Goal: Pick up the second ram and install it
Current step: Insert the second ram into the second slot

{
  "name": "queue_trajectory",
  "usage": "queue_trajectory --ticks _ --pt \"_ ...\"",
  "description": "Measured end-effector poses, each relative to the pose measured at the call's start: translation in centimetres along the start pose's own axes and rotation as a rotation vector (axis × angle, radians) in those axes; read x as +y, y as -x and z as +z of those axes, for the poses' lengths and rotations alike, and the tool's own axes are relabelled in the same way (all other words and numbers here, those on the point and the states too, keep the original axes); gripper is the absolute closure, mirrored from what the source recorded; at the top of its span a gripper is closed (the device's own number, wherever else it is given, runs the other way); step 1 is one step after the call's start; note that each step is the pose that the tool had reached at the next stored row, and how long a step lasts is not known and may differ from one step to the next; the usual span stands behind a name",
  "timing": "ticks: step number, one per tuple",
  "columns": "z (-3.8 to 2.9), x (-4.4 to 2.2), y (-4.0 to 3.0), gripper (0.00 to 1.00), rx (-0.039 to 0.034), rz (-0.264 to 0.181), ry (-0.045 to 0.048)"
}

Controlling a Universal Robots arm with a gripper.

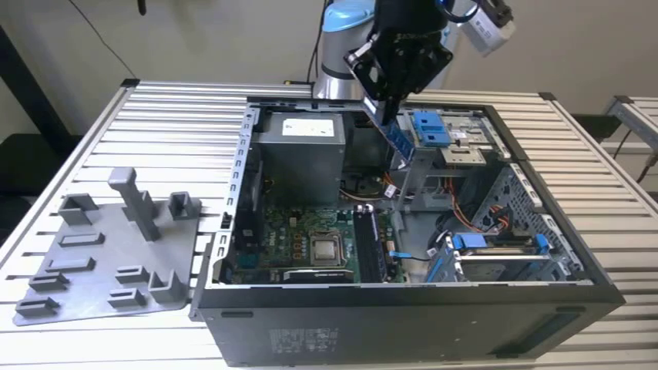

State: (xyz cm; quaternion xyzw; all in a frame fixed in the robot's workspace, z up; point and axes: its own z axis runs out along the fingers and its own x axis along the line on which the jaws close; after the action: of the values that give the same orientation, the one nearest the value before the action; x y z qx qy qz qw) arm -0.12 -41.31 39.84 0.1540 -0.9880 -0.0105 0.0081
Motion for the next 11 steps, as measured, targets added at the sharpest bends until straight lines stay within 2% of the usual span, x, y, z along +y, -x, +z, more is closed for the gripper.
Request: queue_trajectory --ticks 11 --pt "0.12 0.0 0.0 0.86 -0.0037 0.158 0.002"
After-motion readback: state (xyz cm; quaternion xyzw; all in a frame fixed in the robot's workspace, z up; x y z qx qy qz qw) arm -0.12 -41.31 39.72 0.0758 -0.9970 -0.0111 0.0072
